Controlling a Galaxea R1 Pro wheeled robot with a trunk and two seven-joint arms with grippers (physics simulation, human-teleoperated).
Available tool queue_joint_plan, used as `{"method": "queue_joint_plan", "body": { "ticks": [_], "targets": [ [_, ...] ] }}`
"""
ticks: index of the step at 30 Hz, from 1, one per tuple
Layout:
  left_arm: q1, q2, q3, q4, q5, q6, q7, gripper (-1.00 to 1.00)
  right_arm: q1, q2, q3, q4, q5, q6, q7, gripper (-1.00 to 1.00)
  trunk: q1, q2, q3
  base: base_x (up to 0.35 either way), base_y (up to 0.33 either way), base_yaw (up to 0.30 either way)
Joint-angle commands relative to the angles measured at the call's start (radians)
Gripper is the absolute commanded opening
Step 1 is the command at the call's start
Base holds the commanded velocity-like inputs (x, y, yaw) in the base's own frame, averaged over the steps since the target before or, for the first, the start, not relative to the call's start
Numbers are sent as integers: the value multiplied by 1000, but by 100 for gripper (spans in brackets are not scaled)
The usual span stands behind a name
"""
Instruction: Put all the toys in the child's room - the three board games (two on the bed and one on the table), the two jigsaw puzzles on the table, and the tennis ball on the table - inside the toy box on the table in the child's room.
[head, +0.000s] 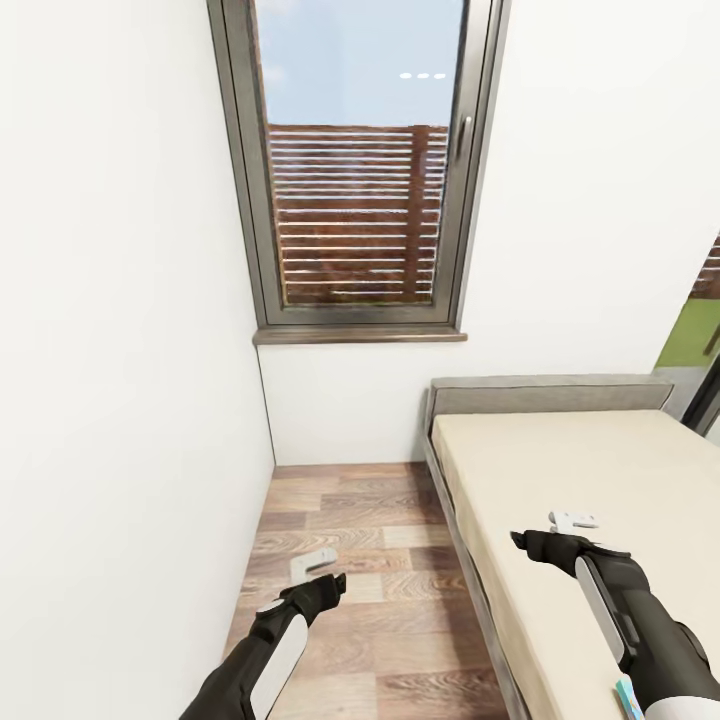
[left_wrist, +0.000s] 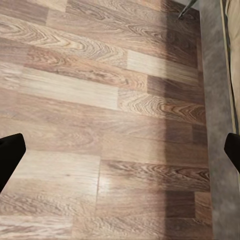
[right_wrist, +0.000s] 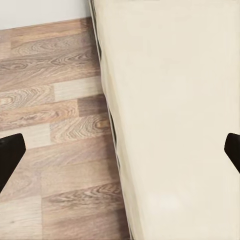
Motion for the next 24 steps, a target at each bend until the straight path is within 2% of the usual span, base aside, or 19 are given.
{"method": "queue_joint_plan", "body": {
  "ticks": [1,10,24],
  "targets": [
    [-1,1,-3,-2,11,2,9,100,-1,0,-1,-1,-8,5,0,100,0,-1,-1,101,68,0],
    [-1,1,-4,-2,10,3,10,100,-1,-1,-1,-1,-8,5,0,100,0,-1,-1,81,57,0],
    [-1,1,-5,-2,9,2,9,100,-1,-1,-1,-1,-8,5,1,100,0,-1,-1,18,13,0]
  ]
}}
